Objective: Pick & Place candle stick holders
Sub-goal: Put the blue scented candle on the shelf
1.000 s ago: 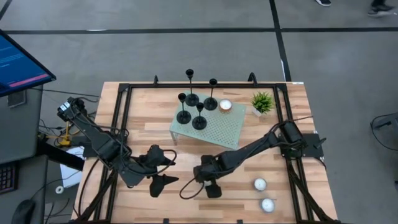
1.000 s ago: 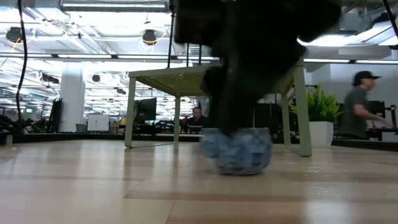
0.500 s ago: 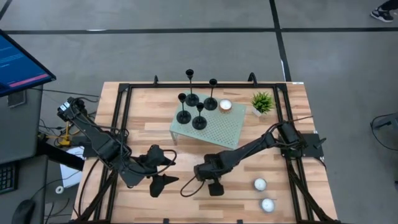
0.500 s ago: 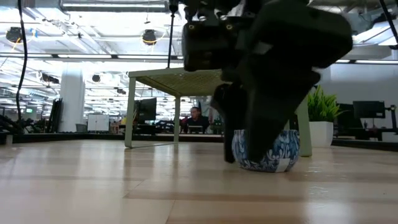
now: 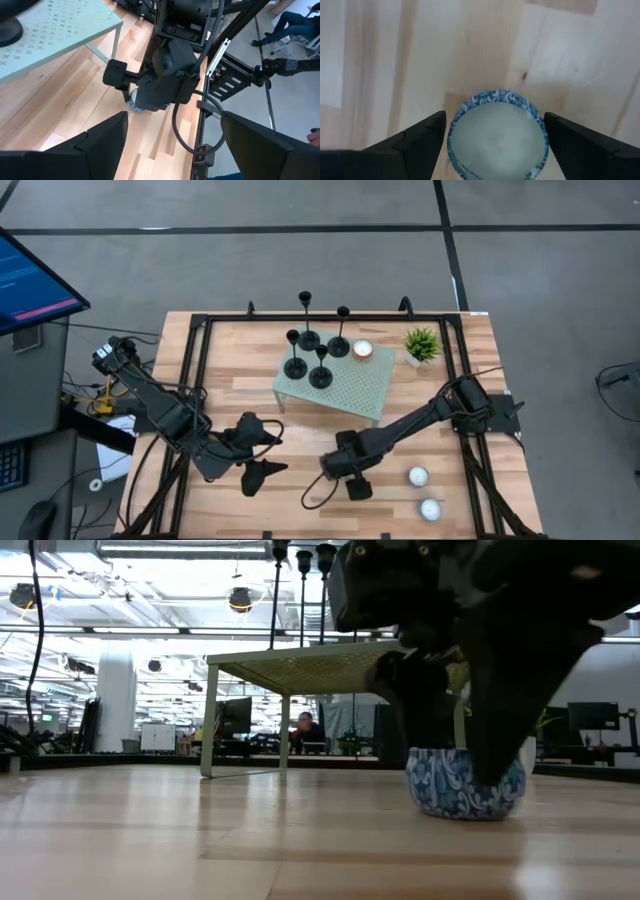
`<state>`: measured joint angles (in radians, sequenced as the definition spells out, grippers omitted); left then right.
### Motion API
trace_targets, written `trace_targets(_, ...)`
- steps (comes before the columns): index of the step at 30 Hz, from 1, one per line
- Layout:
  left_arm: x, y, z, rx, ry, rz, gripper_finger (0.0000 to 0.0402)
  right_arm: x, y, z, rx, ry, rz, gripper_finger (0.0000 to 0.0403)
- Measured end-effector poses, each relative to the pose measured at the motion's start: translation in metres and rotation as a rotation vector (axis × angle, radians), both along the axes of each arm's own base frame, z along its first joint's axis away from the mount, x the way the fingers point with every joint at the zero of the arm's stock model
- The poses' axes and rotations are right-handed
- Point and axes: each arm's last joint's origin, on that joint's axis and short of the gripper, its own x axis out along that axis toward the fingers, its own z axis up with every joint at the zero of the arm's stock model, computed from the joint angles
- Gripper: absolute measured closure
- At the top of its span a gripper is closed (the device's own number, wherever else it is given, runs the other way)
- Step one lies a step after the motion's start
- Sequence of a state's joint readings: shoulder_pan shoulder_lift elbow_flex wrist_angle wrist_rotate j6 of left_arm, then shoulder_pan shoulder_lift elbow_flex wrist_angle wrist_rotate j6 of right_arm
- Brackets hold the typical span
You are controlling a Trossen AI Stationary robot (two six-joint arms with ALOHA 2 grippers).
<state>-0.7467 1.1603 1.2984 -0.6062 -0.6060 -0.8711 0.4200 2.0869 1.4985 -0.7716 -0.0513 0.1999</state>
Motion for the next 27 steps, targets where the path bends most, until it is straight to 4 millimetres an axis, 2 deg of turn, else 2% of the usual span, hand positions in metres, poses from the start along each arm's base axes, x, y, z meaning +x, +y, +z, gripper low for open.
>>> trace_targets(10, 0.0, 0.0, 0.0, 0.0, 0.0, 0.0, 0.0082, -0.012, -0.001, -0.016, -0.033, 0.038, -0.018, 0.0079)
trace_targets(23, 0.0, 0.0, 0.0, 0.002, 0.0, -0.001, 0.0082, -0.007, 0.003, -0.012, -0.041, -0.016, -0.014, 0.0119)
trace_targets(27, 0.0, 0.0, 0.0, 0.002, 0.0, -0.001, 0.0082, -0.008, 0.003, -0.008, -0.041, -0.014, -0.012, 0.0119)
